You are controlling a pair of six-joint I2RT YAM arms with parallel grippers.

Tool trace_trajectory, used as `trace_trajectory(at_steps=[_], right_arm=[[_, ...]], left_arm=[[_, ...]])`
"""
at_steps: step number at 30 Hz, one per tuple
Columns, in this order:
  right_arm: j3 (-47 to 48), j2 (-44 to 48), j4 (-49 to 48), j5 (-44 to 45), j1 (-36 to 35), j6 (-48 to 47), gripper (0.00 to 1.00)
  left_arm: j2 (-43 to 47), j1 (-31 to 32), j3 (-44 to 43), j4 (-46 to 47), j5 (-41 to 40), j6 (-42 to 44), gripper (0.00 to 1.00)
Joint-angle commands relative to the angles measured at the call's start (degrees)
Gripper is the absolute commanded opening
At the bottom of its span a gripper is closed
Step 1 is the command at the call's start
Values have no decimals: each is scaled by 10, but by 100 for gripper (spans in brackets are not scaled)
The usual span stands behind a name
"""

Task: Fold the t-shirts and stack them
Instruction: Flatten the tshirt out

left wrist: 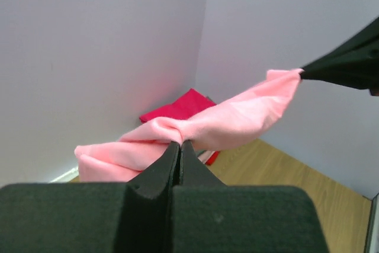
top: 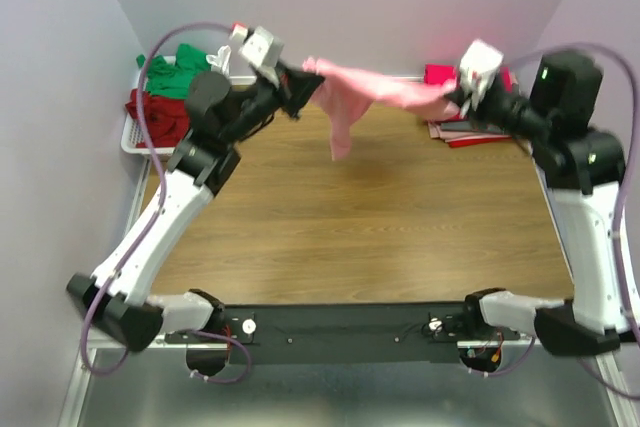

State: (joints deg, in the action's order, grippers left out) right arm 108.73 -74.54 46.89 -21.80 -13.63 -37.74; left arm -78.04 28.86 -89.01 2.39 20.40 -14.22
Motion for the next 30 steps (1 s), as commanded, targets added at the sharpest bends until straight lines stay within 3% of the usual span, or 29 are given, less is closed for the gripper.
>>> trace_trajectory(at_steps=[1,2,3,6,9,10,12,13,14,17,19,26,30], right_arm=[[-186,70,172,-259,-3,-149,0],[-224,99,204,-311,-2,-189,0],[-270,115,237,-323,-3,-212,0],[-412,154,278,-335,-3,-280,0],[-510,173,326,-332,-4,-349,0],[-525,191,326,-327,-4,-345,15],[-533,206,320,-300,-5,-349,47],[-526,212,307,-290,-5,-322,81],[-517,212,284,-264,-4,-284,87],[-491,195,180,-203,-4,-168,95],[-493,166,84,-169,-3,-85,96],[-534,80,-49,-172,10,49,96],[-535,59,-63,-212,49,53,96]], left_arm=[[119,-6,222,8,45,-19,0],[138,-7,263,13,53,-35,0],[156,-7,346,19,74,-57,0],[222,1,484,29,133,-151,1],[285,22,558,17,165,-231,30],[318,38,590,13,183,-250,54],[350,47,600,-23,192,-265,65],[381,48,594,-52,181,-262,71],[394,48,584,-77,164,-256,74],[413,47,529,-181,77,-202,78],[402,46,488,-201,23,-167,79],[337,46,434,-158,-87,-66,81],[315,44,430,-110,-127,-36,91]])
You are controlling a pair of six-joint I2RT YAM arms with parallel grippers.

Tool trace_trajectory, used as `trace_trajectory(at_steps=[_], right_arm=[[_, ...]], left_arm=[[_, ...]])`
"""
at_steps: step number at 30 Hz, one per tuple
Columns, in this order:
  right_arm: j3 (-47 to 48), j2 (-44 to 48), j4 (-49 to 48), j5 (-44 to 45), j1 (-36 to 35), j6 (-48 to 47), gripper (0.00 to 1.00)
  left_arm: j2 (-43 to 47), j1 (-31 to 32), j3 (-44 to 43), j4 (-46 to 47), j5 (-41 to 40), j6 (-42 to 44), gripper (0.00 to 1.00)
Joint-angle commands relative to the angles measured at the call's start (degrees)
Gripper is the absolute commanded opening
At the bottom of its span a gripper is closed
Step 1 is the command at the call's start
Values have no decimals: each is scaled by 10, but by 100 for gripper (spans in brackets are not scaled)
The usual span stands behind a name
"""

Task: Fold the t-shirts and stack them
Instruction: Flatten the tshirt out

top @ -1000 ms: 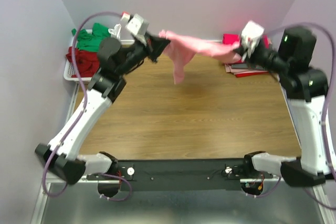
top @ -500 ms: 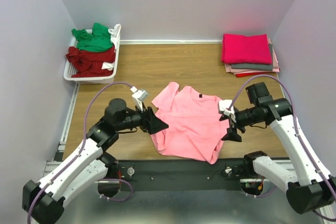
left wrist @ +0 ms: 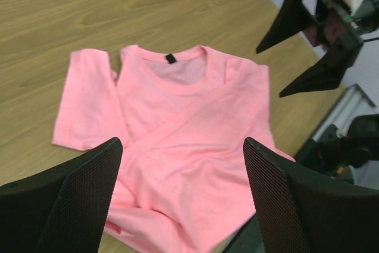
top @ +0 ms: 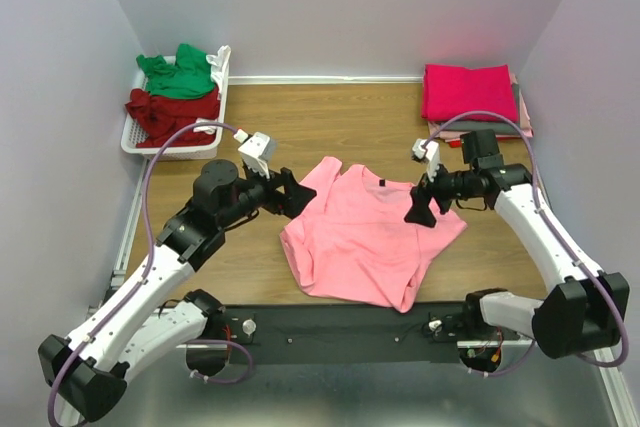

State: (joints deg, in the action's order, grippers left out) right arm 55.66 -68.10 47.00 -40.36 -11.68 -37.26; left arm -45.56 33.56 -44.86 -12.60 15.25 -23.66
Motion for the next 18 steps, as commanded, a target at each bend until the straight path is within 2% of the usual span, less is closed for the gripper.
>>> trace_trajectory(at_steps=[1,7,12,18], right_arm=[[-6,-12,-67,-39,53,46,96],[-42,-28,-96,-130,115,43,97],[-49,-29,-98,-133,138,39,96],[-53,-32,-101,-128,141,39,96]], left_arm=[[-14,-3,-6,50,-88,60,95],[-25,-17,28,108,-90,49,97],[-43,-26,29,107,-88,63,97],[-43,-30,57,123,-84,37,97]])
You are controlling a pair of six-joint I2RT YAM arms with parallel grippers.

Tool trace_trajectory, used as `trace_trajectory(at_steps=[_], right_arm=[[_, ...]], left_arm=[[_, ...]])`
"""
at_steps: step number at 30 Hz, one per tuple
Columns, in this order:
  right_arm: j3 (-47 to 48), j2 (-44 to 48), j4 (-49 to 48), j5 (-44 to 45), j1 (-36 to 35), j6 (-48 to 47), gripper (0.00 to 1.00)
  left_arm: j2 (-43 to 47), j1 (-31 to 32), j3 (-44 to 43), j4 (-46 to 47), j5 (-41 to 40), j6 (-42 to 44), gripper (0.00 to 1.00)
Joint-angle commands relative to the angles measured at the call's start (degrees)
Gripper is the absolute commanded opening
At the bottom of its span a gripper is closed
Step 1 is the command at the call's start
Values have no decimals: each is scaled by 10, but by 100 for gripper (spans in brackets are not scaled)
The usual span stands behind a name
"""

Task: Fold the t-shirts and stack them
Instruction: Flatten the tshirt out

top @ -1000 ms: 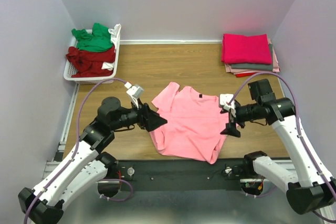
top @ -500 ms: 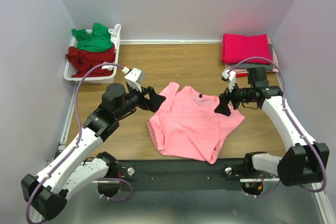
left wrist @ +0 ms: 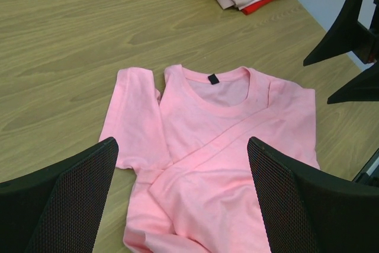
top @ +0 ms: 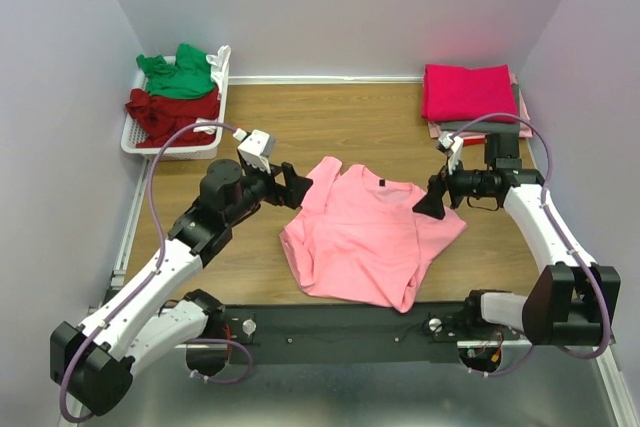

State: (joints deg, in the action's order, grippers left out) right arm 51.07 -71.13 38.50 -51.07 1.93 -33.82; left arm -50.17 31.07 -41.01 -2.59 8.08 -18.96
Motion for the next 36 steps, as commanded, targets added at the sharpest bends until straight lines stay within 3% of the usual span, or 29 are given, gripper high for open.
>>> trace_trajectory(at_steps=[1,7,15,20,25,30,36], right_arm=[[-7,-5,-16,-20,4,5,97],[30,-50,-16,-6,4,11,97],[141,-185,-14,35,-9,57,95],[226,-276,-10,83,-80,70,95],[350,-400,-5,118,-159,92,89],[465,-502,-1,145,-200,129,83],[522,-582,11,178,-228,140,80]], left_arm=[[6,-7,30,22,-13,-14,97],[31,-14,74,46,-19,-54,97],[5,-46,125,88,-21,-124,95],[-42,-63,133,96,12,-151,93],[-33,-65,151,94,33,-158,90],[-19,-66,169,84,26,-170,90],[-4,-69,185,82,19,-182,89]])
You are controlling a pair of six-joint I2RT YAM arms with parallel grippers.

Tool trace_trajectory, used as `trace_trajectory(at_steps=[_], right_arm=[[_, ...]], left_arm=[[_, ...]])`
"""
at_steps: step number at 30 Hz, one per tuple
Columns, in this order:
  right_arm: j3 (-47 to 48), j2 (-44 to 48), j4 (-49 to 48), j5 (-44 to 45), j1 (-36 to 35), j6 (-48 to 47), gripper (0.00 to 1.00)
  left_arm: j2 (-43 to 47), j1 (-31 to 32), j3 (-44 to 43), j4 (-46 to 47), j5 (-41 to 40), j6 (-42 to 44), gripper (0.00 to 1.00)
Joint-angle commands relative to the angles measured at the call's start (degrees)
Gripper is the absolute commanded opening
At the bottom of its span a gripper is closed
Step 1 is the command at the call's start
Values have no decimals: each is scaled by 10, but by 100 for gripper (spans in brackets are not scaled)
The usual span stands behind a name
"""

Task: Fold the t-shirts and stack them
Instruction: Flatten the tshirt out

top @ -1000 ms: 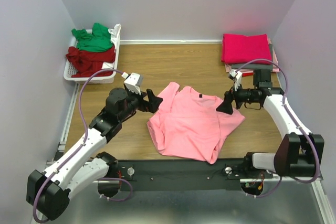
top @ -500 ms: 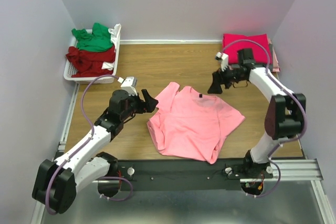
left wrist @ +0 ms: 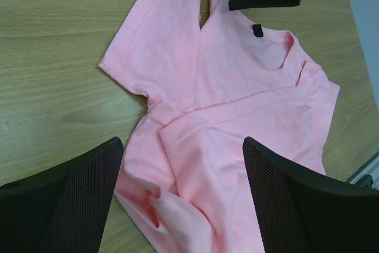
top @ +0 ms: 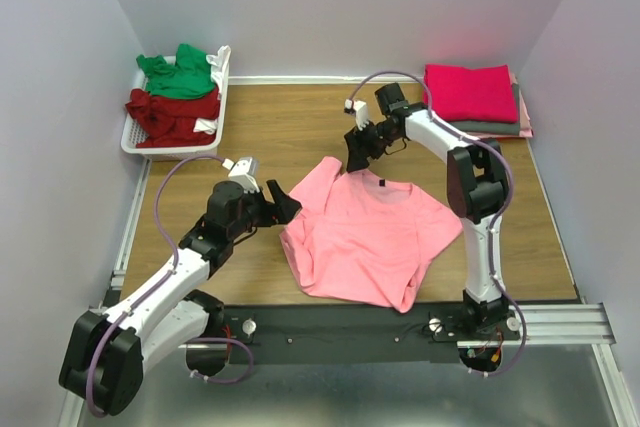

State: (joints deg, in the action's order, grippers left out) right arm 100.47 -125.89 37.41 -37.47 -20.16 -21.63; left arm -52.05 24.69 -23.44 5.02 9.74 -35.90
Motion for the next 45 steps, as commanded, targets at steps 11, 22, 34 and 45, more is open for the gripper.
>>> trace_trajectory(at_steps=[11,22,34,45], right_arm=[[16,-41,35,29,-14,20,39],[22,-9,37,106,2,29,0],[116,-58,32,140,125,70,1],[79,19,32,126,126,40,70]], left_arm=[[27,-5,4,-4,2,-8,89],[47,-4,3,-7,0,-9,89],[49,-5,2,-5,4,-8,89],[64,-5,-13,-21,2,3,89]])
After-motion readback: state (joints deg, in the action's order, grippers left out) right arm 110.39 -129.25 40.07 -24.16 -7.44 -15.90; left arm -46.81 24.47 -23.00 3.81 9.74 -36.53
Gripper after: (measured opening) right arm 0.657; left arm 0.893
